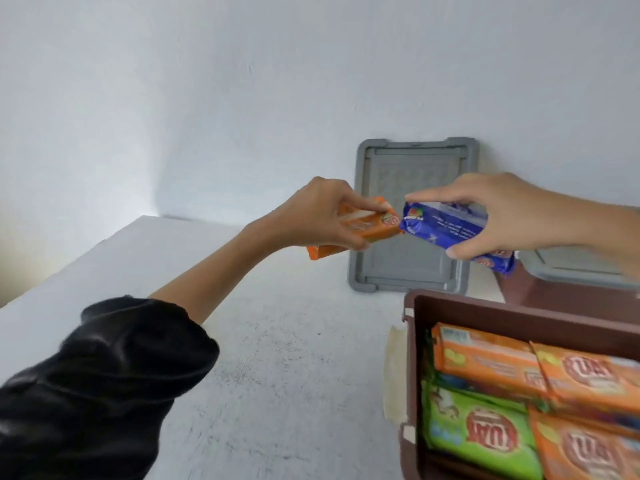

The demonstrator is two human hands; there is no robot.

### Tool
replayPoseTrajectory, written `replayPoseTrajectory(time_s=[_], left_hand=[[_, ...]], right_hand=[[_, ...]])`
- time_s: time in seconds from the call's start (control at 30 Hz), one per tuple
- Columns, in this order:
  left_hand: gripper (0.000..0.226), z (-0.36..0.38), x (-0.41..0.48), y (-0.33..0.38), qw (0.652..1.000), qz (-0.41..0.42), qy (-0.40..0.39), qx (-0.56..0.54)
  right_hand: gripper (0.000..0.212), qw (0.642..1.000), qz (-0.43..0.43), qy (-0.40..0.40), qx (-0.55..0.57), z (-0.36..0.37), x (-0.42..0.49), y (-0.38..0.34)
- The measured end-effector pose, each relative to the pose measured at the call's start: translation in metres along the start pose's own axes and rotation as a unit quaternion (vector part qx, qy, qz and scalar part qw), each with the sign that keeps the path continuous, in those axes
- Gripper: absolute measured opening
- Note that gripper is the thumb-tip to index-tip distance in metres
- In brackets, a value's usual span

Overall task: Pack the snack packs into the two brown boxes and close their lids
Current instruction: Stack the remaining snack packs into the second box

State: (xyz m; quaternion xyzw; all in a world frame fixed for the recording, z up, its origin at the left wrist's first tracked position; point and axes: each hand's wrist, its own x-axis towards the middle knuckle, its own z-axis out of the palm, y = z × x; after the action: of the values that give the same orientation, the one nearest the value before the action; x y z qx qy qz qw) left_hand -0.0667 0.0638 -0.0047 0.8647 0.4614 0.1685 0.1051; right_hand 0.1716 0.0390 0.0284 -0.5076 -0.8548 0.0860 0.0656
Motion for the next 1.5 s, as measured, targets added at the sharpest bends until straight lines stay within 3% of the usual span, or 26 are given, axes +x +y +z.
replayPoseTrajectory(time_s=[0.27, 0.47, 0.7, 1.0, 1.2, 1.3, 1.33, 1.43, 1.5], left_hand=[[0.054, 0.061, -0.01, 0.08, 0.983, 0.111, -0.14, -0.04], [0.055, 0.114, -0.007, 0.119, 0.942, 0.21, -0.259, 0.039], [0.06, 0.151, -0.019, 0.126, 0.925, 0.317, -0.161, 0.137], [0.066, 0.155, -0.012, 0.133, 0.899, 0.353, -0.187, 0.179], [0.061, 0.16, -0.014, 0.13, 0.908, 0.358, -0.143, 0.167], [0.061, 0.161, -0.014, 0.128, 0.909, 0.358, -0.146, 0.158], [0.06, 0.161, -0.013, 0.127, 0.909, 0.359, -0.148, 0.149], [0.049, 0.149, -0.009, 0.128, 0.936, 0.315, -0.148, 0.063], [0.037, 0.136, -0.006, 0.124, 0.953, 0.283, -0.101, 0.033]], right_hand=[[0.083, 0.996, 0.019, -0.083, 0.008, 0.03, -0.115, 0.052], [0.083, 0.979, 0.016, -0.2, 0.037, 0.071, -0.161, 0.076], [0.077, 0.983, -0.012, -0.181, -0.026, 0.103, -0.182, 0.076], [0.065, 0.989, -0.031, -0.078, -0.123, 0.114, -0.184, 0.085], [0.063, 0.987, -0.058, -0.046, -0.143, 0.118, -0.18, 0.086], [0.066, 0.988, -0.05, -0.113, -0.094, 0.11, -0.174, 0.07], [0.064, 0.99, -0.05, -0.1, -0.084, 0.109, -0.173, 0.071], [0.053, 0.992, -0.04, -0.103, -0.055, 0.1, -0.169, 0.068], [0.047, 0.995, -0.052, -0.074, -0.042, 0.095, -0.159, 0.071]])
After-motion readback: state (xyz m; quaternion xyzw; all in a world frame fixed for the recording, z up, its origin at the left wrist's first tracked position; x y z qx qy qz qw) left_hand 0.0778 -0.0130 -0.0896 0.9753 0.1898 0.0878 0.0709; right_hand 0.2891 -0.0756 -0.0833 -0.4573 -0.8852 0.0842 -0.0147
